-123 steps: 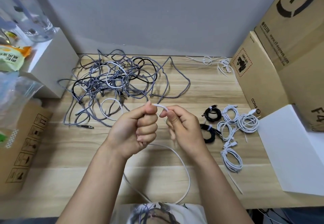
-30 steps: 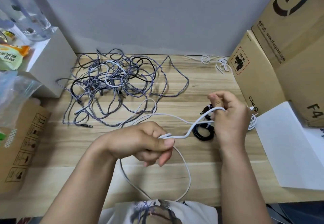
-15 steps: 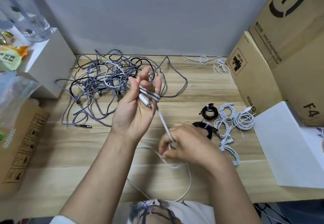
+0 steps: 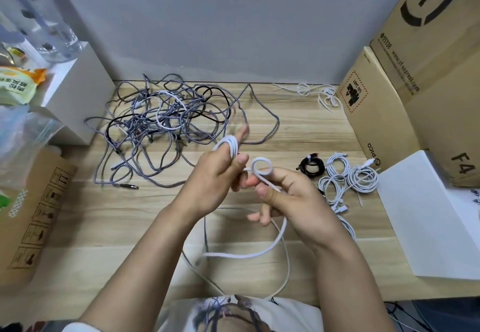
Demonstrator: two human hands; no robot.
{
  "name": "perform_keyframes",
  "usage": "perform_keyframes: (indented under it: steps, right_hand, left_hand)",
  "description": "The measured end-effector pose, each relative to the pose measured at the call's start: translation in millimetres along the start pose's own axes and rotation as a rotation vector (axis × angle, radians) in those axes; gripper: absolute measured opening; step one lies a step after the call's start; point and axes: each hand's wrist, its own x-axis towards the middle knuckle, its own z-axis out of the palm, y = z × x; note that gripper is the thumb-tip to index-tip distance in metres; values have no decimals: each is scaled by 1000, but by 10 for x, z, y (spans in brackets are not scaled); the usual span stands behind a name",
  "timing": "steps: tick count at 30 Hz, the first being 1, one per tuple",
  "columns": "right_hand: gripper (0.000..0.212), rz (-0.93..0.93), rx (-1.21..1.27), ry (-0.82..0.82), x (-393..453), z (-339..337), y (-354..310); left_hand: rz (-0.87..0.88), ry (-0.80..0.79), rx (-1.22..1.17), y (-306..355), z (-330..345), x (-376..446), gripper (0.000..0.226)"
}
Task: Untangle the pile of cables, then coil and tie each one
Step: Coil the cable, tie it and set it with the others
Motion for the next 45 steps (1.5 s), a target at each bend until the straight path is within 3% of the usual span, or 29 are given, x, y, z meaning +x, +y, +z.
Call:
perform_keyframes:
  steps: [4,8,9,11,13,15,17,21,24,26,30,32,35,37,40,42,45]
  right_hand:
    - [18,8,249,116,26,-20,52]
    - [18,77,386,262,131,-13,205]
    - [15,61,307,319,159,-12,258]
    - [19,-46,-92,416,180,-12,337]
    - [22,-170,-448,378,183,29,333]
    - [22,-223,-516,238,143,102,263]
    - [26,-304,-481,180,90,160,144]
    - [27,-423,-256,303,55,118,-84]
    - [24,-464,-330,484,106,-53,-100]
    - [26,-473,-380,571,150,-145,-54]
    - [29,-441,-432,693,225,-284,17]
    - [29,-389,-516,671,268,-359,79]
    - [38,-239,-650,454,317,-365,201]
    - [43,-160,-706,279,299,-293,225]
    - [35,-86,-700,56,219,-149,239]
    - [38,-73,-752,1,169,-92,259]
    - [42,-108,-938,-33,112,-56,230]
  left_hand:
    - [-15,-173,-35,50,-44,-30,15]
    - [92,-48,281,90,-60,-11,16]
    - [87,11,296,107,-55,-8,14]
    - [71,100,321,122,-26,-1,13]
    - [62,135,421,80,18,9,13]
    - [9,75,535,-22,55,14,2]
    - [-71,-54,631,-121,92,-12,6]
    - [-68,-199,605,-194,180,-138,23]
    - [-94,-353,584,-149,169,-217,44]
    - [-182,-433,379,-136,103,-230,48]
    - [-290,-616,-360,-30,-66,-284,46]
    - [-188,-662,-755,30,-118,-267,45]
    - [27,-747,-1396,131,-146,-178,36]
    - [62,-623,-1723,263,-179,-114,27]
    - [41,-252,-1941,335,-263,-16,21]
    - [-13,38,-1896,310,-294,83,27]
    - [-138,447,-1581,225,-233,200,37]
